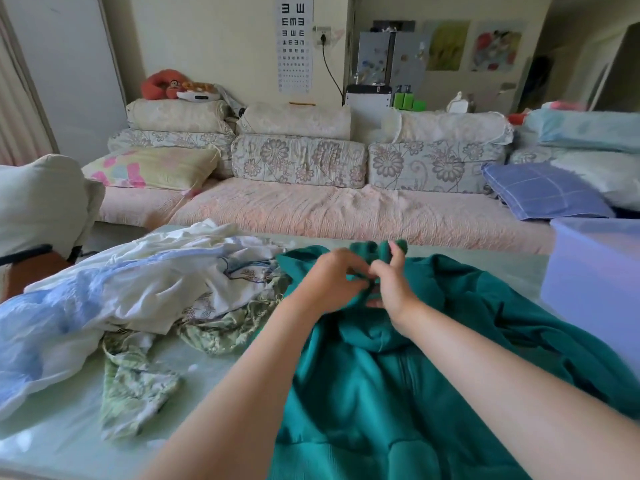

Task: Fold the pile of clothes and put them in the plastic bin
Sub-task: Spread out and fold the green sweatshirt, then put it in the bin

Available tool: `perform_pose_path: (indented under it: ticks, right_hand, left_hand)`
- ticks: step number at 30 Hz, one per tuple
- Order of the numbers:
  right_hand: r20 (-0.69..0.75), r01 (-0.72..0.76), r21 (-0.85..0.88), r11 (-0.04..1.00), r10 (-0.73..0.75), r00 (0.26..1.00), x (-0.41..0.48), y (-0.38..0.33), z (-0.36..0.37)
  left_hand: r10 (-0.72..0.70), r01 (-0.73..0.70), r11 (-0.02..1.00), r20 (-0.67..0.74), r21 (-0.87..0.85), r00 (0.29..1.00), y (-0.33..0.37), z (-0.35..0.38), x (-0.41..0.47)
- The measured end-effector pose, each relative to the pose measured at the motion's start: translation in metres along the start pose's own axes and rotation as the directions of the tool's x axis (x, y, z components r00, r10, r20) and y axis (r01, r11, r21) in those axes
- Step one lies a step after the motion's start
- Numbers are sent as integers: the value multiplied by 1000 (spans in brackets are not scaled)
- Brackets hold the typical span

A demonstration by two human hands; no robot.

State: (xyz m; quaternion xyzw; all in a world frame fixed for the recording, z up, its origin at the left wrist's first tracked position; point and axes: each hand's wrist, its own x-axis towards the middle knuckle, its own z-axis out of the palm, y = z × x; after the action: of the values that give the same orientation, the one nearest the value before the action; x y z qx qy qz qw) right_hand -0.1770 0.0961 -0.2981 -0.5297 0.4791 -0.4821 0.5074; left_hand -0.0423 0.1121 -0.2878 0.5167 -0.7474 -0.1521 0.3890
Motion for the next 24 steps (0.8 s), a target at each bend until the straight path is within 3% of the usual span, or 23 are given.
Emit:
perform_pose_path:
  ticks: [2,5,8,11,14,15,17,19,22,24]
  right_hand:
    - [-33,-97,-68,993,94,995,0,9,-20]
    - [-45,-201,-159,967,196,980,6,27,-42]
    - [-170,-78,-299,951,27,985,13,32,-59]
    - [-280,105,-333,937,-204,938,15,24,-75]
    - [-233,140,-512,847,-294,927,15,19,-86]
    - [-183,77,-621,780,-240,953,14,19,-88]
    - [-81,-68,-842,535,-2,997,7,23,-90]
    - [-66,-111,-951,287,163,984,0,28,-90]
    - [-41,-41,-999,-19,-24,999,1,29,-89]
    - [42,29,-995,-95,-143,989,4,29,-88]
  left_hand:
    - [-53,66,995,157,-79,986,-1,19,-1]
    - [-164,178,980,149,-92,975,-7,25,-3]
    - [-183,173,970,45,172,982,-21,15,-7]
    - [-245,154,867,137,473,960,-42,11,-20]
    - [-304,170,813,156,557,940,-58,15,-34]
    - [-285,164,813,138,559,948,-62,15,-36]
    - [-233,155,832,82,532,969,-68,12,-36]
    - [-162,112,832,45,543,986,-68,9,-35]
    - [8,-4,795,-3,607,1000,-62,4,-32]
    - [71,-49,786,-12,616,997,-63,-1,-31]
